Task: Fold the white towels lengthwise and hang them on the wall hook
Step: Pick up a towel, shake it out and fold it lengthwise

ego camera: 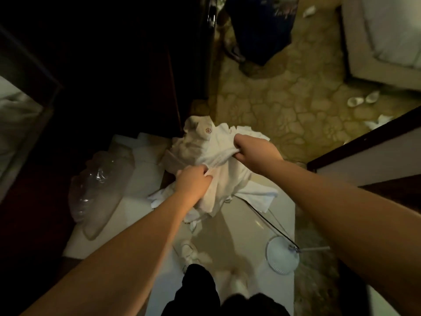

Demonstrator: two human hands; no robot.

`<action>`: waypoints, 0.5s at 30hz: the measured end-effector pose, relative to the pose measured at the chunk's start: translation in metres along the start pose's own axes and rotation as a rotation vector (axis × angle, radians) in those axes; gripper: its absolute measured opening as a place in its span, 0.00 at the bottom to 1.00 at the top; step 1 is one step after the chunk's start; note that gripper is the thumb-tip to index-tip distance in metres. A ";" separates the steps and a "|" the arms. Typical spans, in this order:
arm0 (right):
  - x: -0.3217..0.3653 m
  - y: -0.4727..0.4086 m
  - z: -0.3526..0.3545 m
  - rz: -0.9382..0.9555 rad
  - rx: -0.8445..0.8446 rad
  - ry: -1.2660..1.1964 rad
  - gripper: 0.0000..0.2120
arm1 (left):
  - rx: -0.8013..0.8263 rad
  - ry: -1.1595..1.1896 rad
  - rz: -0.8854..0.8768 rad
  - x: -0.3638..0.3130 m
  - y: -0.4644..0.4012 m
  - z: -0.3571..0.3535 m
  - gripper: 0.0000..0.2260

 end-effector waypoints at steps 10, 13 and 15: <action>0.023 0.111 0.047 0.026 0.045 -0.013 0.17 | -0.237 0.222 0.133 0.019 0.138 0.071 0.10; 0.023 0.159 0.051 0.041 0.043 -0.042 0.19 | -0.290 0.180 0.044 -0.003 0.184 0.088 0.07; 0.023 0.192 0.060 0.049 0.027 -0.062 0.19 | -0.309 0.169 -0.020 -0.026 0.219 0.102 0.05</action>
Point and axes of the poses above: each hand's wrist, its own y-axis away from the middle knuckle, its own z-axis out of the back of the hand, x = y × z, the point moved 7 cm from there along -y, towards the middle knuckle, and after that the axes turned 4 degrees about -x, right-handed, at the moved point
